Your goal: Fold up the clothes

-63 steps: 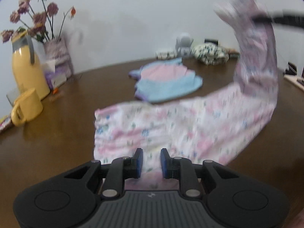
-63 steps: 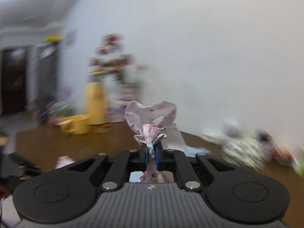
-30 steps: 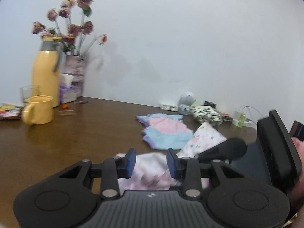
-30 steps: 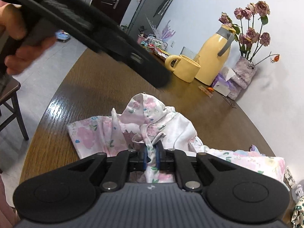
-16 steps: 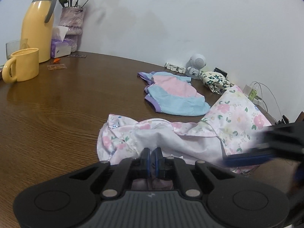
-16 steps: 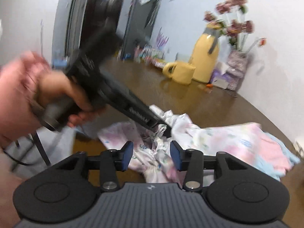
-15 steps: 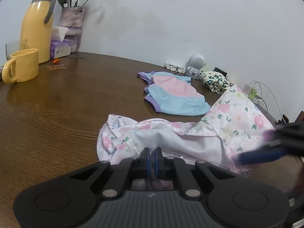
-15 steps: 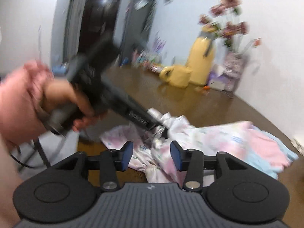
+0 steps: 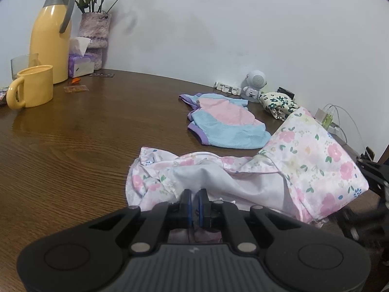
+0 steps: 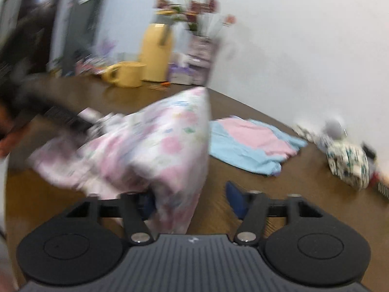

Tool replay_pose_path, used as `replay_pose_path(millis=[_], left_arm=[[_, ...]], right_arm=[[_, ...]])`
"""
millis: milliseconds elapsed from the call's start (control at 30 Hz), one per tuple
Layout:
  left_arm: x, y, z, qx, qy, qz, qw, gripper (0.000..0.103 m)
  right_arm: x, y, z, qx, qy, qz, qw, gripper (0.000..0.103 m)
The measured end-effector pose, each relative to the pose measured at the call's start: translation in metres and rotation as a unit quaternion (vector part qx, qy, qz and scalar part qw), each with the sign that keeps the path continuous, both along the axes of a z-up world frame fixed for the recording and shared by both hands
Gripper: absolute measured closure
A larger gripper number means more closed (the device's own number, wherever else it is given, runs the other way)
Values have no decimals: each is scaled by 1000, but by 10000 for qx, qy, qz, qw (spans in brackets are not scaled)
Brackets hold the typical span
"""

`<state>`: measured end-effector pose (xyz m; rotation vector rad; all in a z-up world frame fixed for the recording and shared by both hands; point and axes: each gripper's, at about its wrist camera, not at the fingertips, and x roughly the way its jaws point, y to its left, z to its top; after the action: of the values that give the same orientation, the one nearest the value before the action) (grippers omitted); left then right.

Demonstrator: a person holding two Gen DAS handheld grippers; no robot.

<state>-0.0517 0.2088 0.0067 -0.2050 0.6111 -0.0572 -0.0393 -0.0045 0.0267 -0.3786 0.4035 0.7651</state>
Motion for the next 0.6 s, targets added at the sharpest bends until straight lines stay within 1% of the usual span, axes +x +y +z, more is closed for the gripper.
replay_pose_path(millis=[33, 67, 133, 200, 267, 367, 500, 567, 600], left_arm=[[0, -1, -1, 59, 15, 17, 10000, 97], [0, -1, -1, 115, 23, 37, 9999, 98], [-1, 0, -3, 81, 18, 72, 9999, 98], [-2, 3, -5, -17, 6, 104, 9999, 98], [-3, 6, -6, -115, -7, 136, 9998, 98], [-5, 10, -8, -247, -22, 193, 9995, 98], [-8, 11, -5, -230, 18, 318, 9992, 98], [-10, 9, -4, -159, 49, 339, 9993, 98], [-10, 9, -5, -142, 55, 340, 9993, 98]], right_arm=[[6, -3, -1, 117, 93, -205, 9997, 92], [11, -6, -2, 234, 186, -409, 9987, 96], [23, -11, -4, 470, 384, -810, 9949, 96], [37, -24, -10, 765, 871, -999, 9882, 96], [45, -30, -14, 905, 1066, -1061, 9845, 96], [43, -29, -16, 833, 1015, -1084, 9854, 96], [39, -25, -17, 633, 852, -1183, 9873, 95], [35, -22, -17, 360, 744, -1130, 9901, 94], [32, -22, -15, 344, 669, -1029, 9918, 89]])
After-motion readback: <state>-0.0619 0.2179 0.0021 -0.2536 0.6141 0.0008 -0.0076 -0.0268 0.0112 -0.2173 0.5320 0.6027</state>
